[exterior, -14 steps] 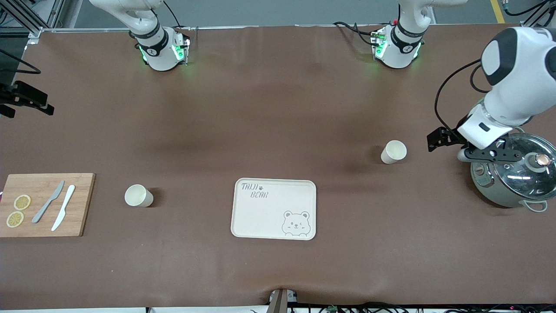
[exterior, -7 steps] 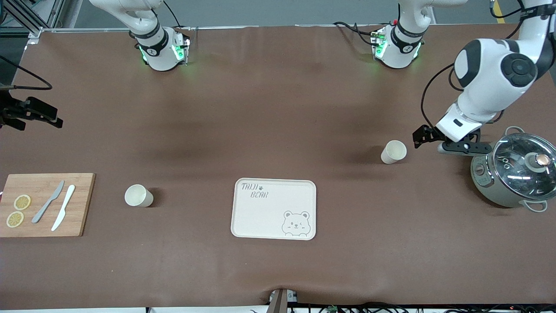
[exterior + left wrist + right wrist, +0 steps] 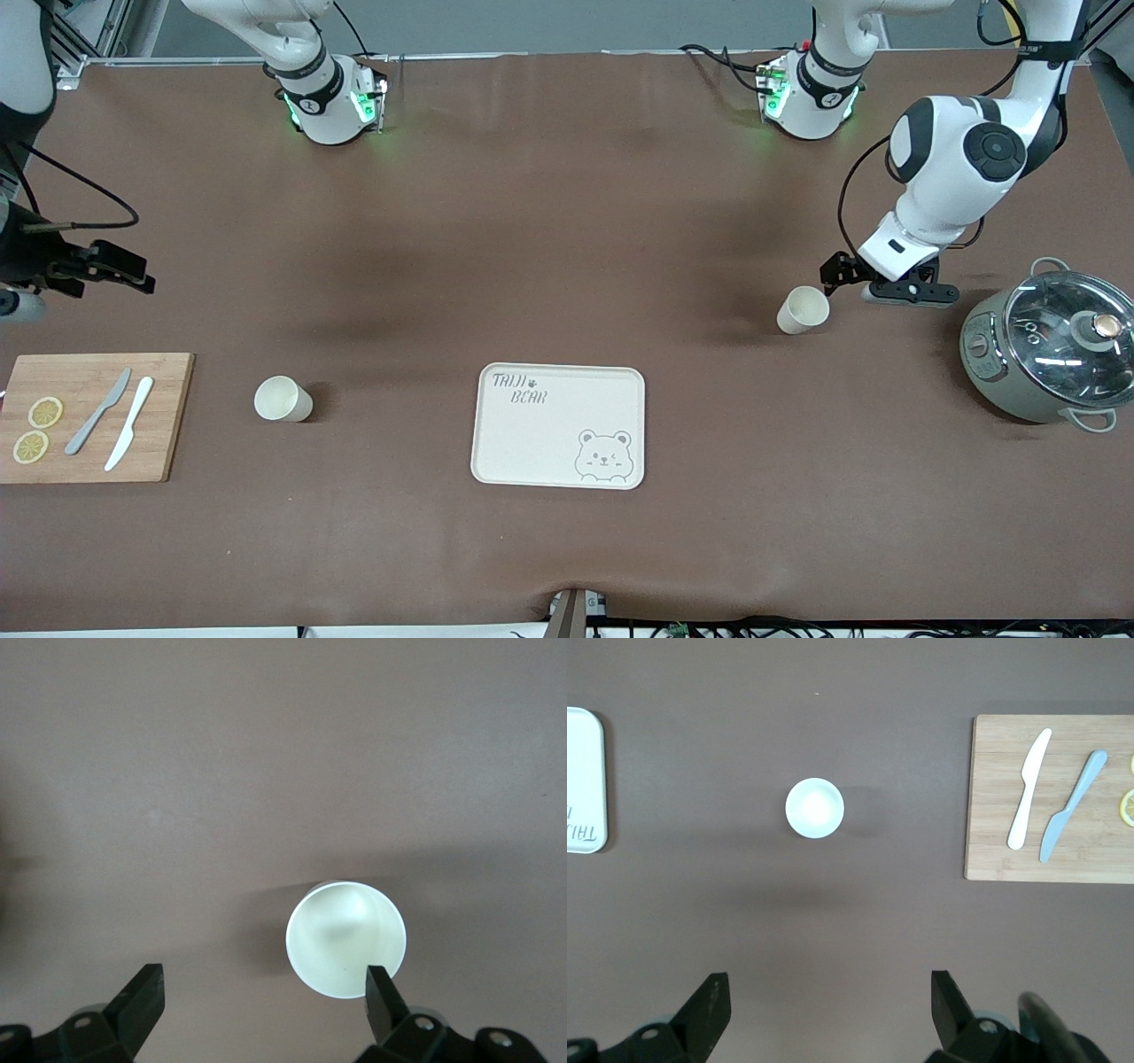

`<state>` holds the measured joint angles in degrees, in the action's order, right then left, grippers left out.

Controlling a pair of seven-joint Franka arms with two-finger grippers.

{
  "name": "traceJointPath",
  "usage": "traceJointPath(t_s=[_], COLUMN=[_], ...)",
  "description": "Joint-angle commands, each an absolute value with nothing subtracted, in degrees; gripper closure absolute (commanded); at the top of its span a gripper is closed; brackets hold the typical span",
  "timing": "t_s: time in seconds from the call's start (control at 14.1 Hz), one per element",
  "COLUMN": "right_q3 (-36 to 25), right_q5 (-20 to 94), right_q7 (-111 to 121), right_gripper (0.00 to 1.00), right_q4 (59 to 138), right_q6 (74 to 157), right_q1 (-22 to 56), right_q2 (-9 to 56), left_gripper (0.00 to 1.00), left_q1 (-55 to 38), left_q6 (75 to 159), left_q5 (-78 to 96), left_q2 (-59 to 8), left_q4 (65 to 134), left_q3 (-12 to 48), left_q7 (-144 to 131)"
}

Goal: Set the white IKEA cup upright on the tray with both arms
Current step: 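Reach the left gripper toward the white paper cup beside the pot, then lower the left gripper around the cup while the right gripper reaches the other cup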

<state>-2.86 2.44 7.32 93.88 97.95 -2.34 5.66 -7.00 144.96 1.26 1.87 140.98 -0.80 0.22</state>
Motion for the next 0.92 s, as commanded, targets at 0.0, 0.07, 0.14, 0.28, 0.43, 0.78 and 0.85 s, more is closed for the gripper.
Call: traceJointPath(t_s=[0.0, 0.07, 0.14, 0.28, 0.43, 0.78, 0.85], right_q3=[-2.29, -2.29, -2.29, -2.29, -2.29, -2.2, -2.2], right_q5=[1.76, 1.76, 1.76, 1.76, 1.76, 1.85, 1.85], right_q7=[7.91, 7.91, 7.91, 7.91, 7.47, 7.3, 7.29], right_gripper=[0.0, 0.0, 0.0, 0.0, 0.0, 0.0, 0.0], right_q4=[94.74, 95.27, 95.45, 95.45, 97.02, 102.04, 102.56], right_q6=[100.89, 102.38, 103.87, 106.68, 110.2, 121.27, 122.77], right_q1=[-3.16, -3.16, -3.16, -3.08, -2.81, -2.64, -2.64], right_q2=[7.55, 8.52, 10.0, 12.99, 14.67, 18.36, 19.15], left_gripper=[0.0, 0.0, 0.0, 0.0, 0.0, 0.0, 0.0], left_q1=[-6.68, -6.77, -6.77, -6.77, -6.77, -6.77, -6.77], left_q6=[149.66, 150.98, 152.21, 154.41, 156.52, 159.69, 160.22], left_q5=[1.93, 1.93, 1.93, 1.93, 1.93, 1.93, 1.85], left_q2=[-0.17, -1.13, -1.84, -3.6, -5.35, -7.82, -8.34], left_q4=[142.56, 142.82, 142.91, 143.17, 143.17, 143.17, 143.17], left_q3=[-0.18, -0.18, -0.09, -0.09, -0.09, 0.09, 0.09], left_q7=[1.49, 1.49, 1.49, 1.49, 1.49, 1.49, 1.49])
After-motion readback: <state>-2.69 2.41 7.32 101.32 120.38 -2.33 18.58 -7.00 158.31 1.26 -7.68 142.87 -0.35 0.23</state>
